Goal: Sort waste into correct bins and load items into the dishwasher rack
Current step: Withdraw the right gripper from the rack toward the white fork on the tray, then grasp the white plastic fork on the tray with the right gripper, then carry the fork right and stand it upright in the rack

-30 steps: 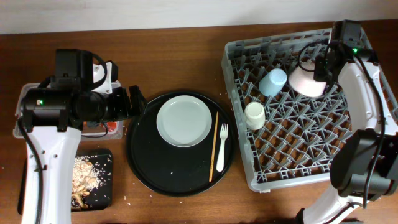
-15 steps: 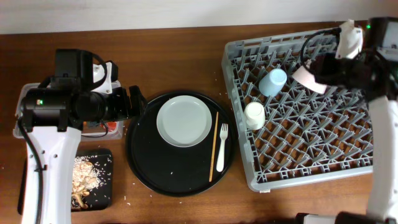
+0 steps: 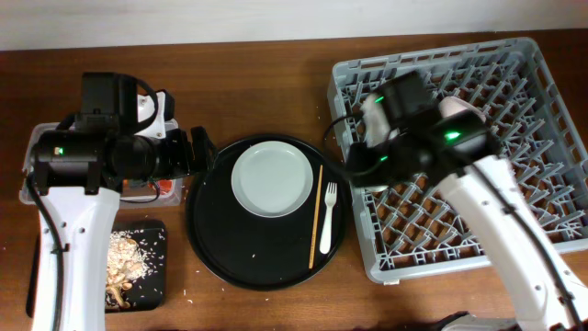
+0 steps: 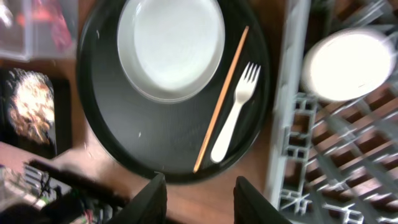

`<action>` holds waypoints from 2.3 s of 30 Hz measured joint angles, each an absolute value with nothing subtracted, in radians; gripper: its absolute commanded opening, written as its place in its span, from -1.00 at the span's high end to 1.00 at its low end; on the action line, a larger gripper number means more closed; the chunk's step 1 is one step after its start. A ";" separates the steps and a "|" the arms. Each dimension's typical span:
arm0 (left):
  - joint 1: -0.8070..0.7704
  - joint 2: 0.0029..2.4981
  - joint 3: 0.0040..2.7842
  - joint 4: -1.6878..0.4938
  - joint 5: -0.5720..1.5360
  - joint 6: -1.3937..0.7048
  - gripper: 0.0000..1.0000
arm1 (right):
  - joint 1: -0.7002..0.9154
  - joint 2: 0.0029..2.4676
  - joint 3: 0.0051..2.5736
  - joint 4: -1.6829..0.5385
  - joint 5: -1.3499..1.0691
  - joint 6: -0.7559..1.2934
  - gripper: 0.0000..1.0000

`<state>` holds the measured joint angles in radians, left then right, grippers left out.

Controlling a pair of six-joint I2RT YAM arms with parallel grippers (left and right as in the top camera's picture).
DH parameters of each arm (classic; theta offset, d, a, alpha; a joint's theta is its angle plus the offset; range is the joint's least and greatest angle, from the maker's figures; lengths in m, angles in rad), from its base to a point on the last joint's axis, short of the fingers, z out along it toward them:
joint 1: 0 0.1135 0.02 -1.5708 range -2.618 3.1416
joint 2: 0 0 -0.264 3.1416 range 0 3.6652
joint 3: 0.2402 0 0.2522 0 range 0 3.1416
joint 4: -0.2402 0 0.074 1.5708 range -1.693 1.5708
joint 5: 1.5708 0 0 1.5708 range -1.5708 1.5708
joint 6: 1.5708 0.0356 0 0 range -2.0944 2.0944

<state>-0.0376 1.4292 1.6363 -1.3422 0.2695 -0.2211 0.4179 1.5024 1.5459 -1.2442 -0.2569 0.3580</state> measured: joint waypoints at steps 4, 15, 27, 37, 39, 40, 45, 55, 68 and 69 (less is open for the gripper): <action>-0.038 1.429 1.637 -1.343 0.270 -0.221 -0.98 | 0.560 1.499 1.383 -1.060 -0.198 0.474 0.41; -0.038 1.430 1.636 -1.343 0.269 -0.221 -0.98 | 0.741 1.612 1.090 -0.753 0.113 0.754 0.51; -0.038 1.429 1.637 -1.343 0.269 -0.221 -0.98 | 0.765 1.797 1.088 -0.702 0.236 0.812 0.47; -0.038 1.429 1.636 -1.343 0.270 -0.221 -0.98 | 0.765 1.797 1.088 -0.701 0.268 0.837 0.39; -0.038 1.430 1.636 -1.343 0.269 -0.221 -0.98 | 0.765 1.797 1.087 -0.701 0.274 0.848 0.38; -0.038 1.429 1.636 -1.343 0.269 -0.221 -0.98 | 0.765 1.797 1.087 -0.701 0.276 0.854 0.38; -0.038 1.429 1.637 -1.343 0.269 -0.221 -0.98 | 0.765 1.805 1.086 -0.700 0.278 0.871 0.38; -0.038 1.429 1.637 -1.342 0.269 -0.221 -0.98 | 0.716 1.835 1.069 -0.666 0.222 0.894 0.83; -0.038 1.429 1.637 -1.343 0.269 -0.221 -0.98 | 0.715 1.829 1.186 -0.796 0.190 0.826 0.92; -0.038 1.429 1.637 -1.343 0.270 -0.221 -0.98 | 0.715 1.827 1.198 -0.811 0.187 0.818 0.92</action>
